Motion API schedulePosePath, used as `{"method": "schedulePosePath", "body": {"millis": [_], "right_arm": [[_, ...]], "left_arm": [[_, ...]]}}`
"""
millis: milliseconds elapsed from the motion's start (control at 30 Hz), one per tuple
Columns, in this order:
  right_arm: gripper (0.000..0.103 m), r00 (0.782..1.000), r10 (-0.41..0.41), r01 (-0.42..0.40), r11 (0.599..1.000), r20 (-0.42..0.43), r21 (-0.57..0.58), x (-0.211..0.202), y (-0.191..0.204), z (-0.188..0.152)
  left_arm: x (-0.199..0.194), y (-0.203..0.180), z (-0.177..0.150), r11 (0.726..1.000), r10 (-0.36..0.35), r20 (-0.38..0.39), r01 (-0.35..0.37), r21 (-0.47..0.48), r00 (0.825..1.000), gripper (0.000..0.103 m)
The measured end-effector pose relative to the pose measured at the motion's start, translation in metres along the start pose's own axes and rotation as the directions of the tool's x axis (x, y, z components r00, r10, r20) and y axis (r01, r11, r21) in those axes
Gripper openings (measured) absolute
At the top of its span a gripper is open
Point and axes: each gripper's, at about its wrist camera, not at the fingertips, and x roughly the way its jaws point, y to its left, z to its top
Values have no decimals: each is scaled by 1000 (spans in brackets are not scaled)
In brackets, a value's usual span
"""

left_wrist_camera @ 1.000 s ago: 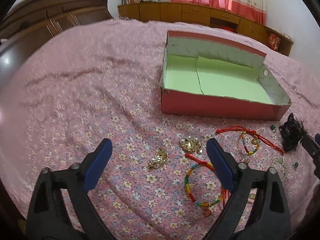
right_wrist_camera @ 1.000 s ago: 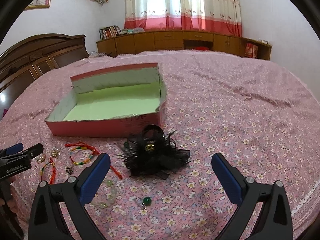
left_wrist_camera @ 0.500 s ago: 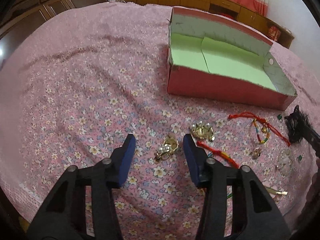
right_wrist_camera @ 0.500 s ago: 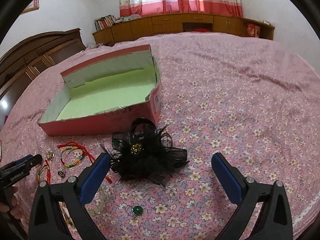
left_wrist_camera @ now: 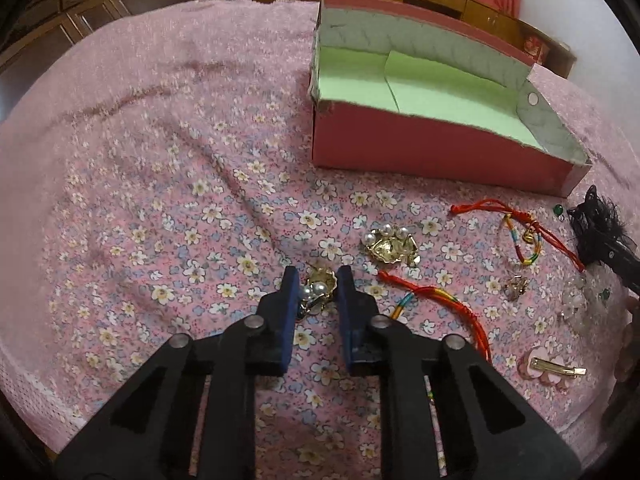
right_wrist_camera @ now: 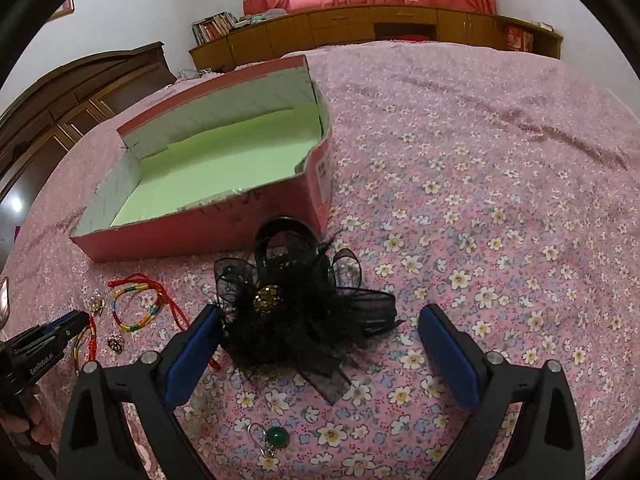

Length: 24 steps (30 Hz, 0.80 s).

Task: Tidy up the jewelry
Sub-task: 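Grasp the gold pearl brooch with the left gripper while the right gripper approaches the black feather clip, then close the right gripper on the black feather hair clip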

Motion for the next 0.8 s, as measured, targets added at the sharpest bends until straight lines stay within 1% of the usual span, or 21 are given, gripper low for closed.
{"method": "schedulePosePath", "body": {"millis": [100, 233, 367, 400, 533, 733, 800], "right_arm": [[99, 1000, -16, 16, 1000, -22, -9, 6, 1, 0], [99, 999, -35, 34, 999, -39, -22, 12, 5, -1], [99, 999, -18, 18, 1000, -38, -1, 9, 2, 2], [97, 999, -14, 14, 1000, -39, 5, 9, 1, 2], [96, 999, -13, 14, 1000, -53, 20, 10, -5, 6], [96, 996, -39, 39, 999, -76, -3, 18, -2, 3], [89, 997, -49, 48, 999, -67, -8, 16, -1, 3]], "left_arm": [[4, 6, 2, 1000, -16, -6, 16, -25, 1000, 11], [5, 8, 2, 999, -25, -3, 25, -23, 1000, 11], [5, 12, 2, 999, -34, 4, 35, -20, 999, 11], [5, 13, 2, 999, -37, 6, 37, -20, 999, 10], [-1, 13, -1, 999, -39, 11, 39, -26, 999, 9], [-11, 15, -3, 999, -38, 22, 39, -25, 999, 7], [-16, 16, -2, 998, -47, 28, 48, -34, 999, 7]]}}
